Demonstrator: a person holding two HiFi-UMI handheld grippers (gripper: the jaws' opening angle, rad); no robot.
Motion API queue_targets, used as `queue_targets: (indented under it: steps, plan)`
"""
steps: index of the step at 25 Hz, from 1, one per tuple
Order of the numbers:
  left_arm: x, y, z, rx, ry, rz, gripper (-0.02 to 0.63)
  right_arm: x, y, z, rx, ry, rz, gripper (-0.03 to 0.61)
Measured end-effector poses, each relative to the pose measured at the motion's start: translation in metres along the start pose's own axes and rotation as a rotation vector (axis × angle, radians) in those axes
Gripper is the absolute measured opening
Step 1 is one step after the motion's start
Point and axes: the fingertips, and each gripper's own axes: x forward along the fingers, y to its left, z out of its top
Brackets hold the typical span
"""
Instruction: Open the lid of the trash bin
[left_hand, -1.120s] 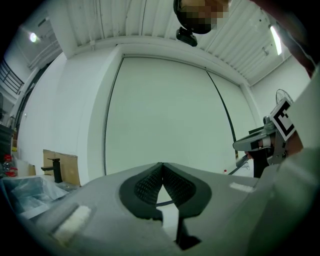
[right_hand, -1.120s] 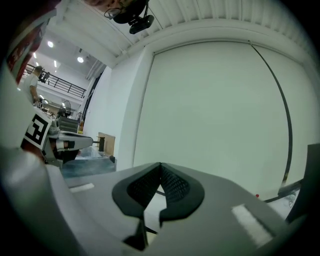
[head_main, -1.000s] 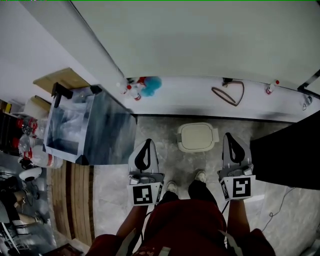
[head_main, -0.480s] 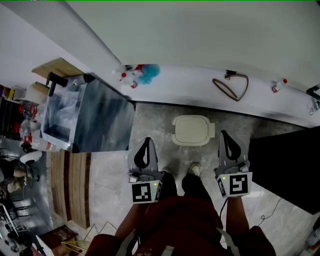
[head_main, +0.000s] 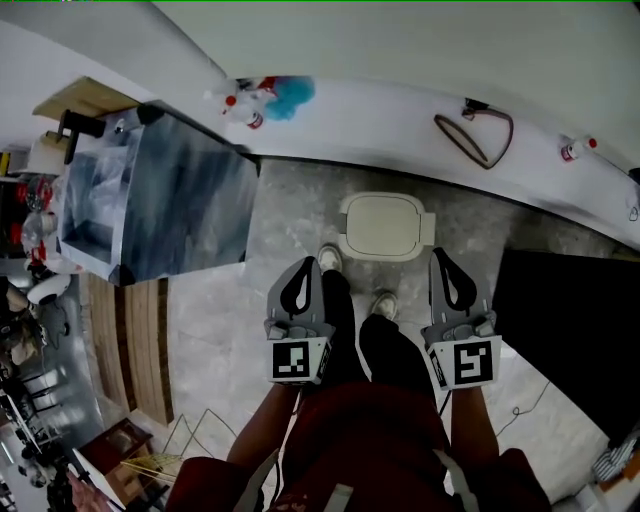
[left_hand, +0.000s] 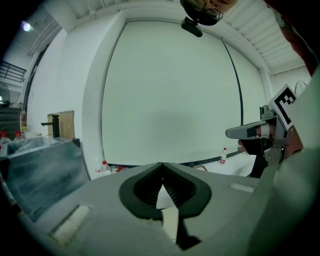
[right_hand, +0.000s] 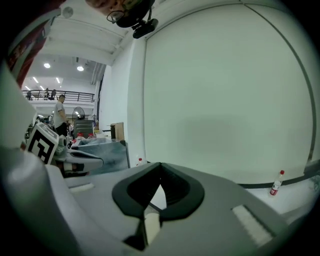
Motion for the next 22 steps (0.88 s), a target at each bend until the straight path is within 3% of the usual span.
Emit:
queue_targets:
  steps: [5, 10, 15, 22]
  plan:
    - [0.025, 0.004, -0.059, -0.012, 0.091, -0.029, 0.000, 0.020, 0.011, -0.039, 0.002, 0.052, 0.024, 0.000]
    - [0.052, 0.001, -0.119, -0.021, 0.170, -0.071, 0.000, 0.035, 0.019, -0.089, 0.074, 0.132, 0.020, 0.000]
    - [0.076, -0.003, -0.190, -0.145, 0.283, -0.085, 0.000, 0.049, 0.022, -0.144, 0.090, 0.204, 0.022, 0.000]
    - [0.113, -0.003, -0.268, -0.126, 0.385, -0.127, 0.000, 0.074, 0.030, -0.194, 0.135, 0.269, 0.020, 0.000]
